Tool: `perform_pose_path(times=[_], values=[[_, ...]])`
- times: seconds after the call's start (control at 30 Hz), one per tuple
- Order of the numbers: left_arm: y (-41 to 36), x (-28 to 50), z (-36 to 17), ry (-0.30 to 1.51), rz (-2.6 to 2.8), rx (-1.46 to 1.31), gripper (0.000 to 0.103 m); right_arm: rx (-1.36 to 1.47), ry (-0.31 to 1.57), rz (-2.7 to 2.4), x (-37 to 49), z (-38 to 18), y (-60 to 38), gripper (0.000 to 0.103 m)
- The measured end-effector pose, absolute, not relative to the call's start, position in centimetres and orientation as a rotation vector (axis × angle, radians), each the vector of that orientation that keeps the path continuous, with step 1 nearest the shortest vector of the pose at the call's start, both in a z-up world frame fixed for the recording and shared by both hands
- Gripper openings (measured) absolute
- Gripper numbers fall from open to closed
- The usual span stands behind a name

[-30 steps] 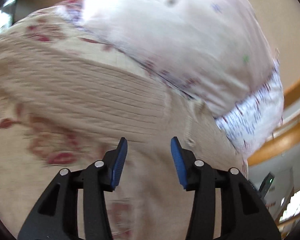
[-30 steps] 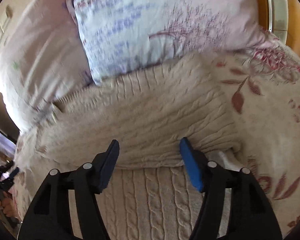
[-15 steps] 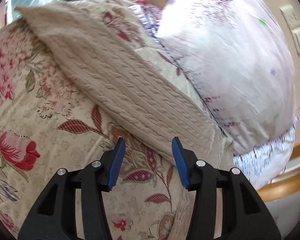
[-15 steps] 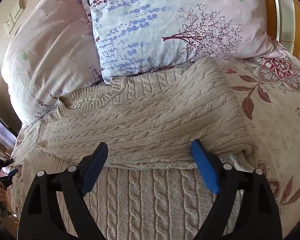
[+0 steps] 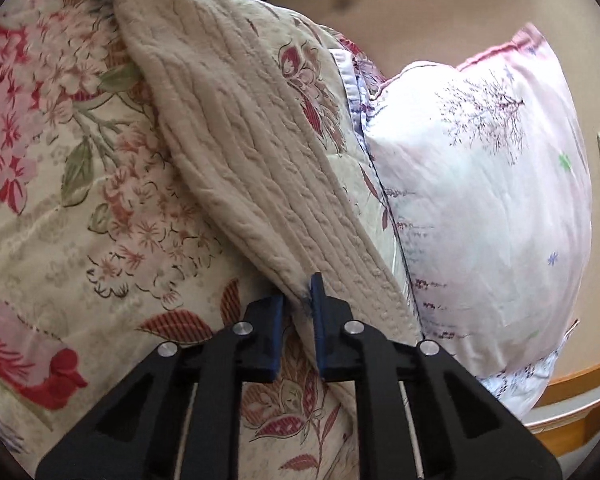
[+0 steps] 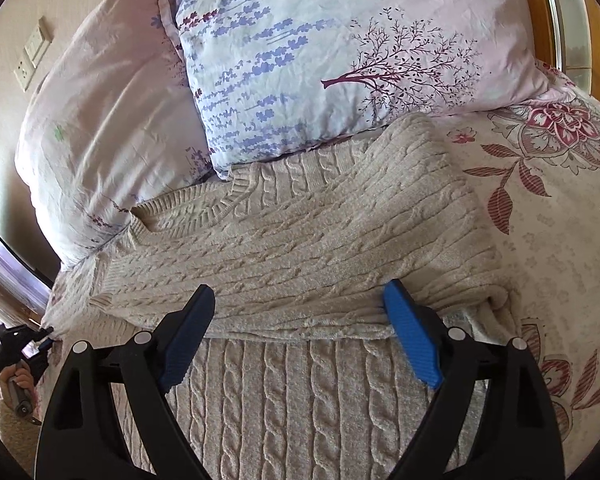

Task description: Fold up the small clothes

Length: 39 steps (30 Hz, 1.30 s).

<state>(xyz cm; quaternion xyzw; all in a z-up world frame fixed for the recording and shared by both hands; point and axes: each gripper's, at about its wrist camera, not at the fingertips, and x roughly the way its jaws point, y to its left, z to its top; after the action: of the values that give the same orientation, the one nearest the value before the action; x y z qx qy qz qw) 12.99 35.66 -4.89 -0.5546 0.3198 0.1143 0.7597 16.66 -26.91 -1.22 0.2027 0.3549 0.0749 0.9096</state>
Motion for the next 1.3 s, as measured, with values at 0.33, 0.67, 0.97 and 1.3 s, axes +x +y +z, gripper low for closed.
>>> perform_pose_path(times=[0.33, 0.67, 0.97, 1.3], values=[[29.8, 14.6, 2.7, 0.544, 0.054, -1.043, 0.006, 0.466, 0.714, 0.187, 16.7, -1.5, -27.4, 0.09], [12.0, 19.2, 2.6, 0.697, -0.366, -0.821, 0.006, 0.488, 0.705, 0.197, 16.4, -1.6, -27.5, 0.09], [11.9, 19.5, -3.5, 0.9, -0.327, -1.009, 0.026, 0.496, 0.701, 0.195, 16.3, -1.5, -27.5, 0.09], [21.5, 18.4, -3.1, 0.74, -0.064, -1.212, 0.026, 0.506, 0.697, 0.197, 16.2, -1.5, -27.5, 0.09]])
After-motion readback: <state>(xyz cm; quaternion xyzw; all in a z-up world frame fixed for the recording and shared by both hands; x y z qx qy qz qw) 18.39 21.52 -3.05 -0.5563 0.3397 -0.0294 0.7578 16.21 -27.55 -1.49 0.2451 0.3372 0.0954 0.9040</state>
